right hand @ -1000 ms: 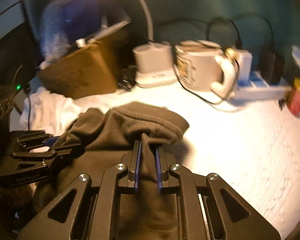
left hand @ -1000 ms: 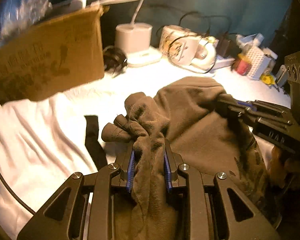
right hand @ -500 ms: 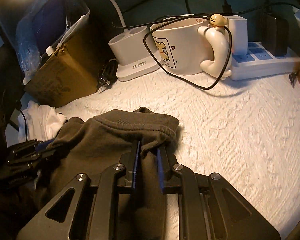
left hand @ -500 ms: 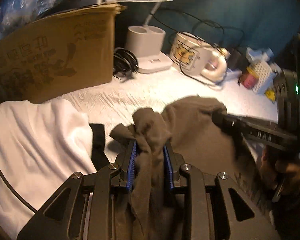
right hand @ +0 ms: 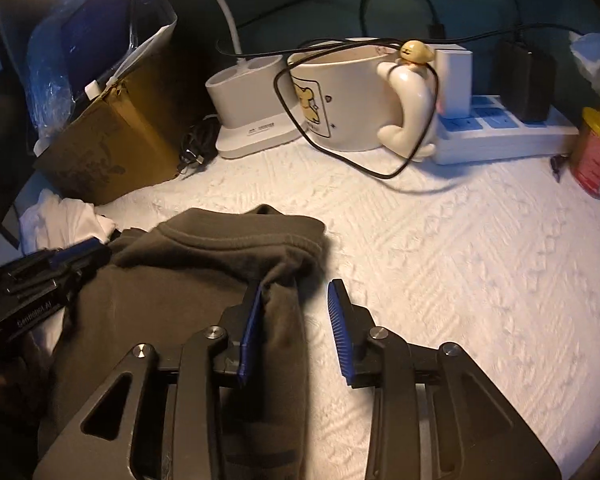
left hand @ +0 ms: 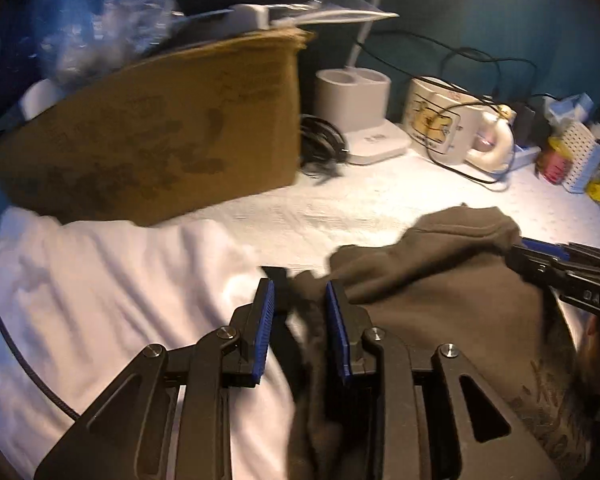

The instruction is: Fold small clothes

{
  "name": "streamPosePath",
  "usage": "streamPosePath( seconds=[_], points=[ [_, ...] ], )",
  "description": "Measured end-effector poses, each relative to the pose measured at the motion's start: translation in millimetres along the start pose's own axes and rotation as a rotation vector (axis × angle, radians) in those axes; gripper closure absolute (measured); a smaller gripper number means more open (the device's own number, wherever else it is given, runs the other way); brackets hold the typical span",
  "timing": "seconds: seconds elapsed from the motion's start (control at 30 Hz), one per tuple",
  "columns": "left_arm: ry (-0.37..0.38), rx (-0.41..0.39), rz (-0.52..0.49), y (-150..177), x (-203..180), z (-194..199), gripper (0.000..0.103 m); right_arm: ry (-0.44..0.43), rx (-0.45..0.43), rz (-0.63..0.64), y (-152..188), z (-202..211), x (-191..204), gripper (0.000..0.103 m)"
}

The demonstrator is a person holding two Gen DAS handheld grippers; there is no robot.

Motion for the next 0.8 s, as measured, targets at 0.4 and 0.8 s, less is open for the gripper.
streamPosePath(
  seconds=[0.4,0.8],
  points=[
    [0.241,0.022,0.073,21,9,47,0.075,0.017,-0.016,0.026,20,26,10,0.069],
    [0.232,0.109,-0.003,61,-7,46,0.072,0.007,0.024,0.078,53,34,17,0.069]
  ],
)
Point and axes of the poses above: each gripper's, at about its wrist camera, not at the fingertips, and z roughly against the way its jaws point, x to its left, y to its underside, the point moved 1 cm from there along -z, roughly the way its jaws point, and after that the axes turned 11 degrees about -y, right-handed, at the moved point
